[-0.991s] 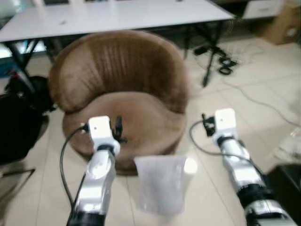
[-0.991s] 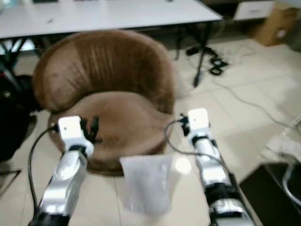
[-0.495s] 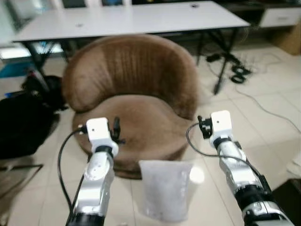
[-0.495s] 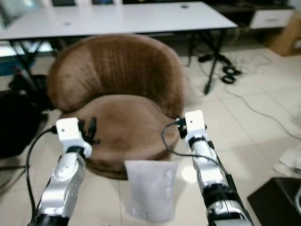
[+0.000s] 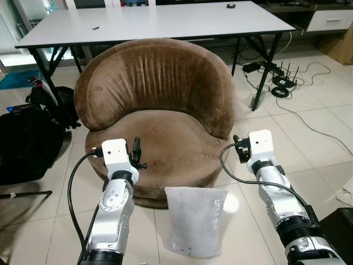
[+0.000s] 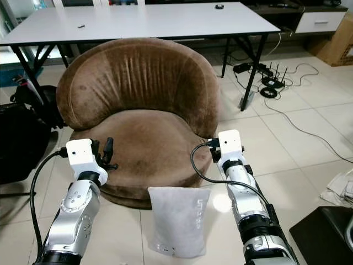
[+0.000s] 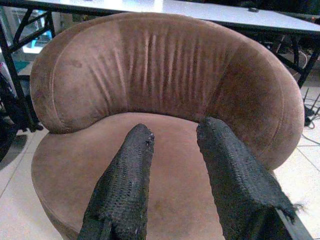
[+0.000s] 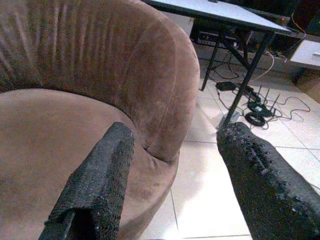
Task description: Move the pillow to the sofa from floor
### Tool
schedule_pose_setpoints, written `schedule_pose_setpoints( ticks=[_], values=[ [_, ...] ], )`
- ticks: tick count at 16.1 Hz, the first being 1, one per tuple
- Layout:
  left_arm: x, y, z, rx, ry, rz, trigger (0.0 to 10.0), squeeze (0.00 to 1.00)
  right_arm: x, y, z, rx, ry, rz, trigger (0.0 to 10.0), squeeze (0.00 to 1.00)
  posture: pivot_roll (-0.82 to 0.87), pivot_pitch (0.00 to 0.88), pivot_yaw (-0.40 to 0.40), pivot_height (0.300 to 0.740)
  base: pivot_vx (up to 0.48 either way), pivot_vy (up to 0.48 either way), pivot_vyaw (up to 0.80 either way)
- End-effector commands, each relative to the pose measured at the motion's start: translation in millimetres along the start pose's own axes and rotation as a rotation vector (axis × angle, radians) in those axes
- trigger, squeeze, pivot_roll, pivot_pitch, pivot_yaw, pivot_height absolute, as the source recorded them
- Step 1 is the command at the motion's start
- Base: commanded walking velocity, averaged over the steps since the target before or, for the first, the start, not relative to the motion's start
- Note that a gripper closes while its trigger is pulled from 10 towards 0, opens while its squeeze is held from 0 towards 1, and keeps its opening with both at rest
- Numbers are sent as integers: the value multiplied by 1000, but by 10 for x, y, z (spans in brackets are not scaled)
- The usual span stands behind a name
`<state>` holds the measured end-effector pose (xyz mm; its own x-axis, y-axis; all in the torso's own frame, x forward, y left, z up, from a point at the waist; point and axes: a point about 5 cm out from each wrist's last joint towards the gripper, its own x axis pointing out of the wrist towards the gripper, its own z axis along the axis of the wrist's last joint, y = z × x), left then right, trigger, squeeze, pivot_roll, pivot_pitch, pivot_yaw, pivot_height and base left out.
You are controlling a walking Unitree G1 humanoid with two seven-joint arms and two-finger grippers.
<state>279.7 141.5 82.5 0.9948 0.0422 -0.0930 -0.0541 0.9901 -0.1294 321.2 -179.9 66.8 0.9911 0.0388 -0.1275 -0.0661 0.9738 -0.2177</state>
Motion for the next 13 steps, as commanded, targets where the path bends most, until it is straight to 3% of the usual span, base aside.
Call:
schedule_pose_setpoints(
  ticks=[1, 9, 13],
  values=[
    [-9, -15, 2, 0, 3, 0, 10000, 0, 2, -13, 23, -10, -4, 5, 10000, 0, -104, 0, 30, 740, 0, 0, 0],
    [-61, -30, -33, -1, 11, 1, 10000, 0, -28, -15, -4, -17, 4, 14, 10000, 0, -102, 0, 20, 740, 0, 0, 0],
    [-156, 0, -83, -1, 26, 20, 10000, 0, -72, 60, -180, -86, 106, 65, 10000, 0, -80, 0, 1, 740, 0, 0, 0]
  ],
)
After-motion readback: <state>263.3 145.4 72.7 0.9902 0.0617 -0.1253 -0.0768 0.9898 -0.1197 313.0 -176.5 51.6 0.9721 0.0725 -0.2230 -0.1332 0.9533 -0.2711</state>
